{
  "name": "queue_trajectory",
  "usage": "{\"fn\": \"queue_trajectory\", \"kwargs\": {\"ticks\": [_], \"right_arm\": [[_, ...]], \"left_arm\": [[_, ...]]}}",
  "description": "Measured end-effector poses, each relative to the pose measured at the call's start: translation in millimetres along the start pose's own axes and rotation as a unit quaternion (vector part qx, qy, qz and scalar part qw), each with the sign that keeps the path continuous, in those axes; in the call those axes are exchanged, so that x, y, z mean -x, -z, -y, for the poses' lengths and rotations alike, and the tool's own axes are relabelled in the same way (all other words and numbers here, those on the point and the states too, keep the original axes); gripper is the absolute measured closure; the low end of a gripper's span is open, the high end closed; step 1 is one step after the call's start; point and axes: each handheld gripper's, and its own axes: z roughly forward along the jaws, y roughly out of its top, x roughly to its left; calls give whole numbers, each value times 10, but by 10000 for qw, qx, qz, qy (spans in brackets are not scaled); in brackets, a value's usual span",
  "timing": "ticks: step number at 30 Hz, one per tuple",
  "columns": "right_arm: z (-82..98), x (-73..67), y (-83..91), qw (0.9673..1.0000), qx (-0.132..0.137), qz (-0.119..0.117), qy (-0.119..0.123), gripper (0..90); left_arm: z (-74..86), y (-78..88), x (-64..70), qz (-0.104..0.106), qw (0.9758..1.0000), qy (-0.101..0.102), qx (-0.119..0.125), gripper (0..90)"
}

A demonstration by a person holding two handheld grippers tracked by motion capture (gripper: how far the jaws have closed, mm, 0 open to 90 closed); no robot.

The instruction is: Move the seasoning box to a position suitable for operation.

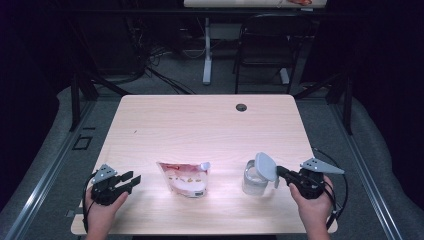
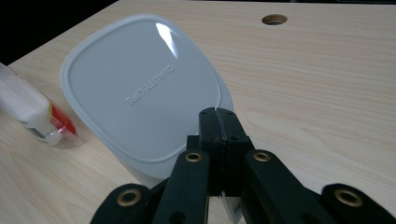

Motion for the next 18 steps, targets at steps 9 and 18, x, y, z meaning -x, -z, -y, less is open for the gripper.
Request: {"fn": "queue_trajectory", "kwargs": {"ticks": [9, 18], "right_arm": [[19, 15, -7, 10000, -17, -4, -59, 900], [25, 23, -11, 9999, 12, -26, -107, 899]], "left_arm": [[-1, -2, 1, 2, 10000, -1, -7, 600], [-1, -1, 1, 2, 10000, -6, -4, 600]]}}
